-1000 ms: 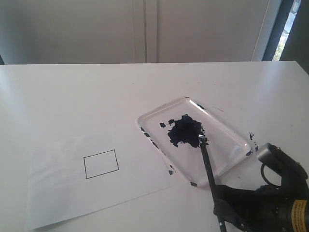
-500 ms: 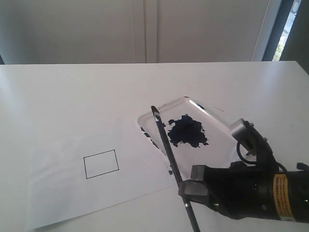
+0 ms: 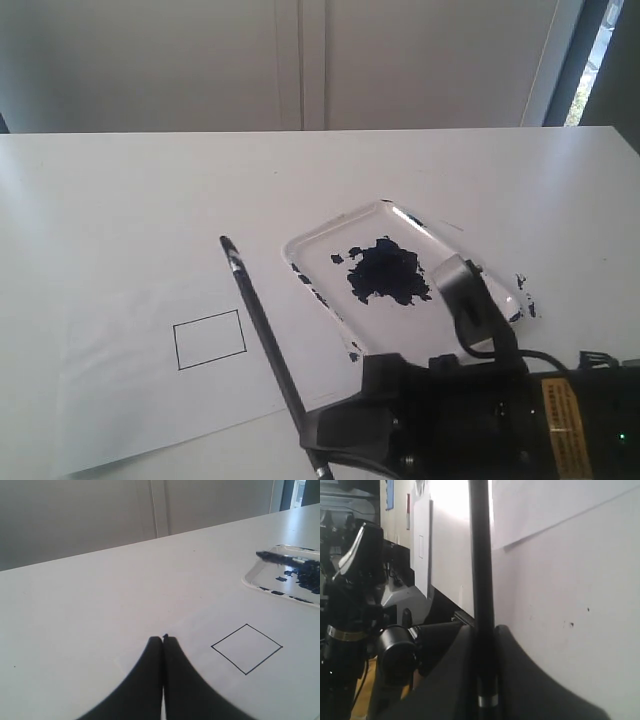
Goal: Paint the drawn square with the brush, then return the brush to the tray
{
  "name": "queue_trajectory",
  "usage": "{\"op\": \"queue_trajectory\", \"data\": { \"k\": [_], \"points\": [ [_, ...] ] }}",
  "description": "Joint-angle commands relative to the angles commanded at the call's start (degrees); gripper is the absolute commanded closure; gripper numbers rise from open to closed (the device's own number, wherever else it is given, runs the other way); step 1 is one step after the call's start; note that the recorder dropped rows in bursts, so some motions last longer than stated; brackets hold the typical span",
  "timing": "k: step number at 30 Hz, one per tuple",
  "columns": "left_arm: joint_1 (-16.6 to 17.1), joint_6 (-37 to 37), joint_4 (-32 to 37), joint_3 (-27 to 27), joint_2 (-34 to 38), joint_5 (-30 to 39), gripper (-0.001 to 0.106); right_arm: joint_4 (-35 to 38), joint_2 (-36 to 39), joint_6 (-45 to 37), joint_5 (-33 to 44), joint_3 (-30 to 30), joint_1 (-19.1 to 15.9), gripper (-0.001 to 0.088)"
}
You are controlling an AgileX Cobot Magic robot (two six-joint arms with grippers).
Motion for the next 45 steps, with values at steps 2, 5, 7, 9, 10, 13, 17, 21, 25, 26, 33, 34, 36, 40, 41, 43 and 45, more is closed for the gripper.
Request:
{"op": "queue_trajectory", "data": {
  "k": [2,5,7,9,10,13,17,21,25,26,33,34,36,40,41,43,45],
  "points": [
    [0.0,0.0,0.0,0.0,0.0,0.0,0.105,-1.4,1.6,0.0,2.6,0.0,1.1,0.0868],
    [0.0,0.0,0.0,0.0,0.0,0.0,0.105,-4.0,3.0,-0.5,7.7,-0.2,2.8,0.0868],
    [0.0,0.0,0.0,0.0,0.0,0.0,0.105,-5.5,3.2,-0.5,11.8,-0.3,4.1,0.0868],
    [0.0,0.0,0.0,0.0,0.0,0.0,0.105,-7.4,3.2,-0.5,15.9,-0.3,5.2,0.0868],
    [0.0,0.0,0.0,0.0,0.0,0.0,0.105,-8.0,3.2,-0.5,17.0,-0.4,5.5,0.0868],
    [0.0,0.0,0.0,0.0,0.0,0.0,0.105,-9.7,3.2,-0.4,19.4,-1.0,7.0,0.0868],
    [0.0,5.0,0.5,0.0,0.0,0.2,0.105,-10.3,3.2,-0.4,19.9,-3.4,9.0,0.0868],
    [0.0,10.1,0.5,0.0,0.0,0.0,0.105,-10.5,3.2,-0.4,21.1,-5.9,11.6,0.0868],
    [0.0,14.4,0.2,0.0,0.0,-1.1,0.105,-10.8,3.2,-0.4,23.3,-6.8,13.0,0.0868],
    [0.0,14.4,-0.8,0.0,0.0,-2.0,0.105,-10.8,3.2,-0.4,23.8,-6.8,13.0,0.0868],
    [0.0,14.4,-16.8,0.0,0.0,-21.7,0.105,-11.7,3.2,-0.4,24.5,-6.8,13.0,0.0868],
    [0.0,14.3,-17.8,0.0,0.0,-24.2,0.105,-12.0,3.2,-0.4,24.3,-6.8,13.0,0.0868],
    [0.0,14.6,-18.9,0.0,0.0,-30.1,0.105,-12.7,3.2,-0.4,24.1,-6.8,13.0,0.0868],
    [0.0,14.8,-22.1,0.0,0.0,-34.9,0.105,-13.1,3.2,-0.4,23.9,-6.8,13.0,0.0868],
    [0.0,13.2,-23.4,0.0,0.0,-35.5,0.105,-13.1,3.2,-0.4,23.9,-6.8,13.0,0.0868],
    [0.0,11.5,-24.8,0.0,0.0,-36.6,0.105,-13.1,3.2,-0.4,23.6,-6.8,13.0,0.0868],
    [0.0,11.7,-25.5,0.0,0.0,-38.4,0.105,-13.1,3.2,-0.4,23.6,-6.8,13.0,0.0868]
  ]
}}
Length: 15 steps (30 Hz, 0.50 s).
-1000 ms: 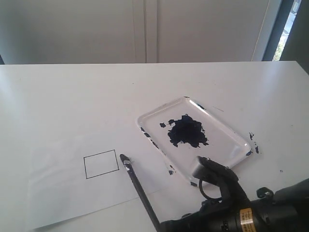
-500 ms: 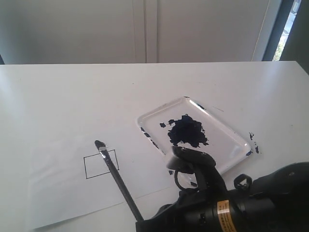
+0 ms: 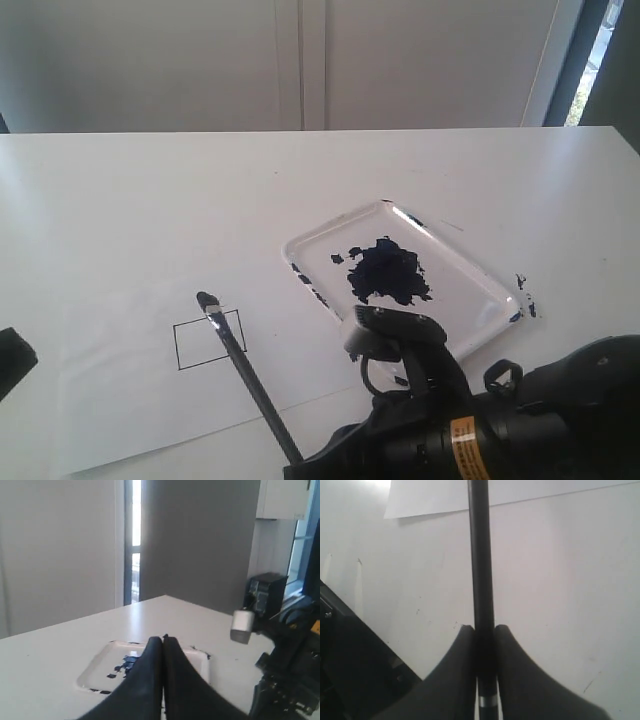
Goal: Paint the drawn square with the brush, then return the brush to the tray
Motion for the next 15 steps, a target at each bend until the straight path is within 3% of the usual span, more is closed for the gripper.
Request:
{"op": "queue_trajectory", "data": {
  "k": [8,11,15],
  "points": [
    [0.0,-0.1,-1.4,0.0,0.0,-4.1,0.105,-0.3,0.0,0.0,-1.1,0.0,0.0,0.0868],
    [0.0,-5.2,-2.9,0.0,0.0,-4.1,0.105,-0.3,-0.1,0.0,-1.7,0.0,0.0,0.0868],
    [0.0,-11.0,1.3,0.0,0.0,10.3,0.105,-0.3,-0.1,-0.1,-1.7,-0.2,0.0,0.0868]
  ]
}}
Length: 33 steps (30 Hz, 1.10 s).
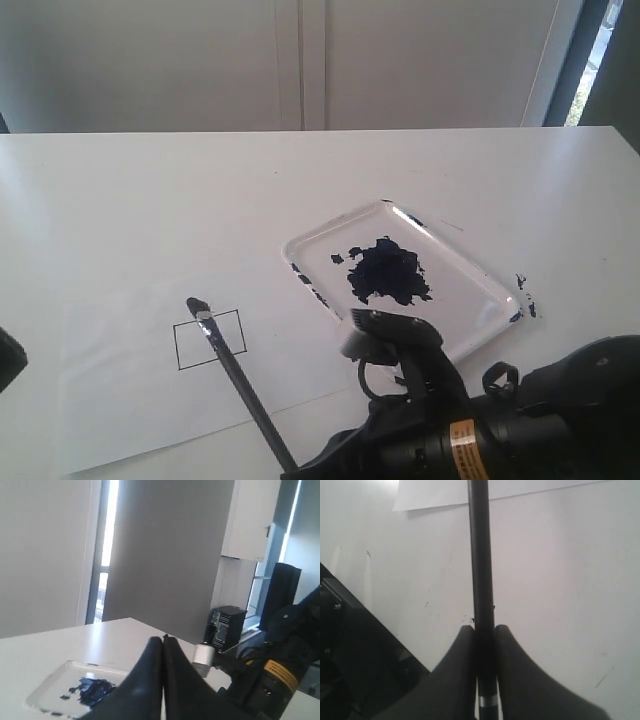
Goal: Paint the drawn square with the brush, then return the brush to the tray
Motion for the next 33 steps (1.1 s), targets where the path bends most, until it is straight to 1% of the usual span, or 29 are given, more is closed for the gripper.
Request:
{"op": "queue_trajectory", "data": {
  "k": [2,3,6,10,13,17,22,24,28,33],
  "points": [
    [0.0,-3.1,2.3,0.0,0.7,6.5,0.105,-0.7,0.0,0.0,0.0,-0.5,0.0,0.0868],
    [0.0,-4.2,3.0,0.0,1.2,8.3,0.105,-1.0,0.0,0.0,0.0,-1.0,0.0,0.0868],
    [0.0,-6.8,5.2,0.0,3.2,12.1,0.105,-1.9,0.0,0.0,0.0,-2.9,0.1,0.0868],
    [0.0,-11.5,9.8,-0.3,7.9,16.9,0.105,-2.5,0.0,0.2,0.2,-5.1,0.1,0.0868],
    [0.0,-11.7,11.4,-1.5,12.5,17.6,0.105,-3.0,0.0,0.2,0.7,-5.8,0.1,0.0868],
    [0.0,-11.8,12.8,-3.2,20.3,18.4,0.105,-4.7,0.0,0.2,1.3,-5.9,0.1,0.0868],
    [0.0,-10.9,13.0,-3.4,30.0,20.0,0.105,-5.4,0.0,0.2,1.4,-5.9,0.1,0.0868],
    [0.0,-9.3,11.7,-3.4,33.9,20.0,0.105,-5.8,0.0,0.2,1.5,-5.9,0.1,0.0868],
    [0.0,-2.6,5.8,-3.7,39.7,19.1,0.105,-6.2,0.0,0.2,0.9,-5.6,0.1,0.0868],
    [0.0,-1.6,5.0,-6.8,45.6,18.5,0.105,-5.6,0.1,0.2,-1.7,-5.6,0.1,0.0868]
  ]
}}
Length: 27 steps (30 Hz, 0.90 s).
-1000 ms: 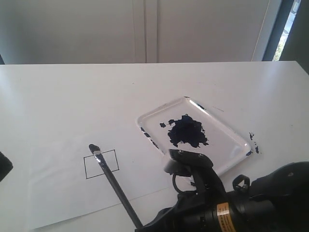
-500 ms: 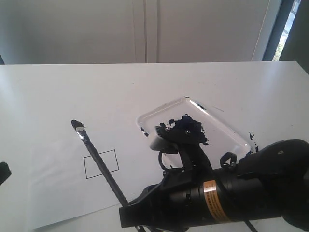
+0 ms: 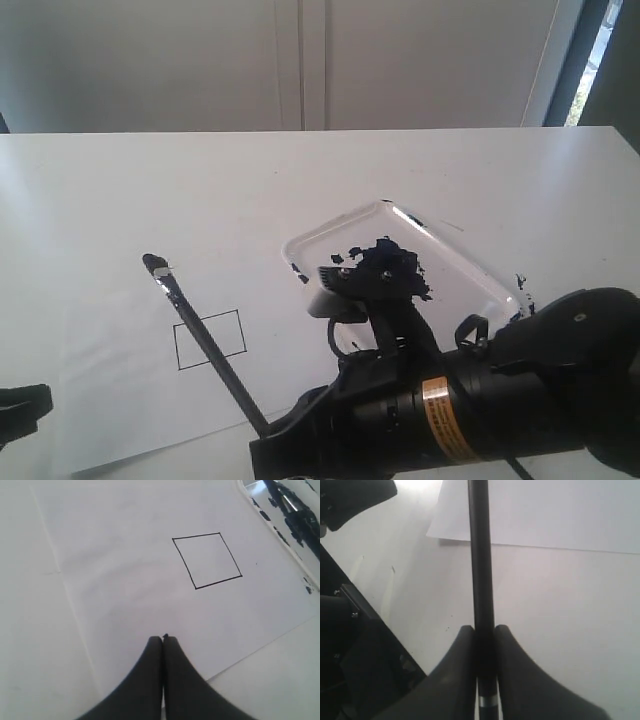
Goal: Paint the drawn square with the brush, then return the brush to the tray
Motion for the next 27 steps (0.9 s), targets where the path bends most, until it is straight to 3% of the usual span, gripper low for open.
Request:
{"op": "queue_trajectory", "data": {
  "k": [11,23,27],
  "points": [
    [0.0,1.7,0.3,-5.5,12.5,0.0,0.105,4.1,0.0,0.0,-0.7,4.5,0.0,0.0868],
    [-0.1,2.5,0.3,-11.7,24.8,-0.6,0.105,7.7,-0.1,0.0,-6.3,5.2,0.0,0.0868],
    [-0.1,2.4,-0.5,-16.5,32.2,-0.6,0.105,9.4,-0.1,0.0,-6.4,5.2,0.0,0.0868]
  ]
}}
